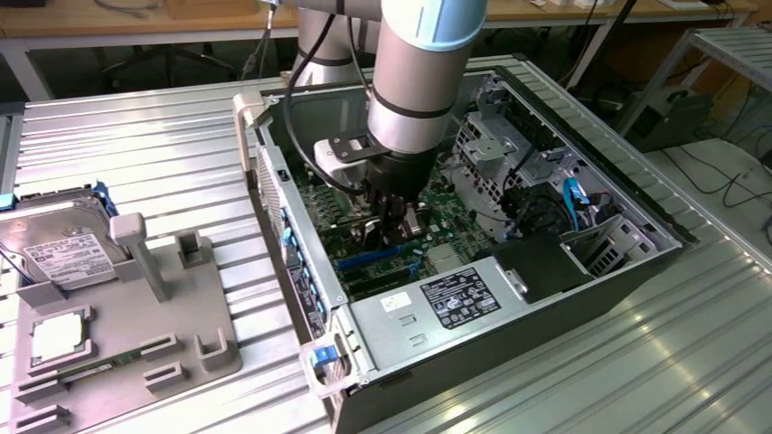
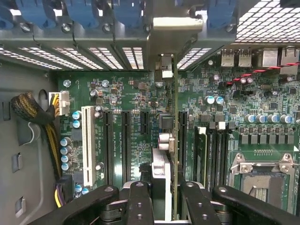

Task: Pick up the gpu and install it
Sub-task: 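Insert the gpu into the slot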

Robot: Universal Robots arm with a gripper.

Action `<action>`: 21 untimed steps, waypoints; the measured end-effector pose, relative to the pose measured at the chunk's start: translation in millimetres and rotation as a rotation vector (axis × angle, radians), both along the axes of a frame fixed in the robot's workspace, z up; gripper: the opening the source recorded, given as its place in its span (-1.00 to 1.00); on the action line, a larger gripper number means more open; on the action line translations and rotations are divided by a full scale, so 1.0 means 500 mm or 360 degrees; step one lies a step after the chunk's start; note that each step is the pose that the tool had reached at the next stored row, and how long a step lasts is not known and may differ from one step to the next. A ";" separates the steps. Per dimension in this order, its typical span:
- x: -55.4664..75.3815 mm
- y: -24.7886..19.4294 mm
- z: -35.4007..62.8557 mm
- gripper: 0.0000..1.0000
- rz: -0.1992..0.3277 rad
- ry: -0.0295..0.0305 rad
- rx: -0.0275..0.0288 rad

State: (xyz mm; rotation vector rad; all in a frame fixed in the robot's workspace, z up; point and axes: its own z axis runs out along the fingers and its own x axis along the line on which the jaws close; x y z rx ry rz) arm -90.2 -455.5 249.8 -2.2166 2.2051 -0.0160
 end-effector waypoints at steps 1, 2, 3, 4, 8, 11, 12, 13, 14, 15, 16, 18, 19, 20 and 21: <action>0.000 0.0000 -0.001 -0.44 0.0000 0.00000 -0.00001; 0.000 0.0000 -0.002 -0.44 0.0000 0.00000 0.00000; -0.001 0.0000 -0.004 -0.44 0.0000 0.00001 0.00000; -0.001 0.0000 -0.007 -0.44 0.0000 0.00000 0.00000; -0.001 0.0001 -0.014 -0.44 0.0000 0.00000 0.00000; -0.001 0.0001 -0.016 -0.44 0.0000 0.00001 -0.00003; -0.001 0.0001 -0.016 -0.44 0.0000 0.00002 -0.00003; -0.001 0.0002 -0.016 -0.44 0.0000 0.00000 -0.00001; -0.001 0.0002 -0.016 -0.44 0.0000 0.00005 -0.00001; -0.001 0.0002 -0.017 -0.44 0.0000 0.00005 0.00000; -0.001 0.0002 -0.017 -0.44 0.0000 0.00004 0.00000; -0.001 0.0002 -0.019 -0.44 0.0000 0.00005 0.00001; -0.001 0.0002 -0.019 -0.44 0.0000 0.00006 0.00000; -0.001 0.0004 -0.019 -0.44 0.0000 0.00018 -0.00002; -0.001 0.0005 -0.020 -0.44 -0.0001 0.00028 0.00000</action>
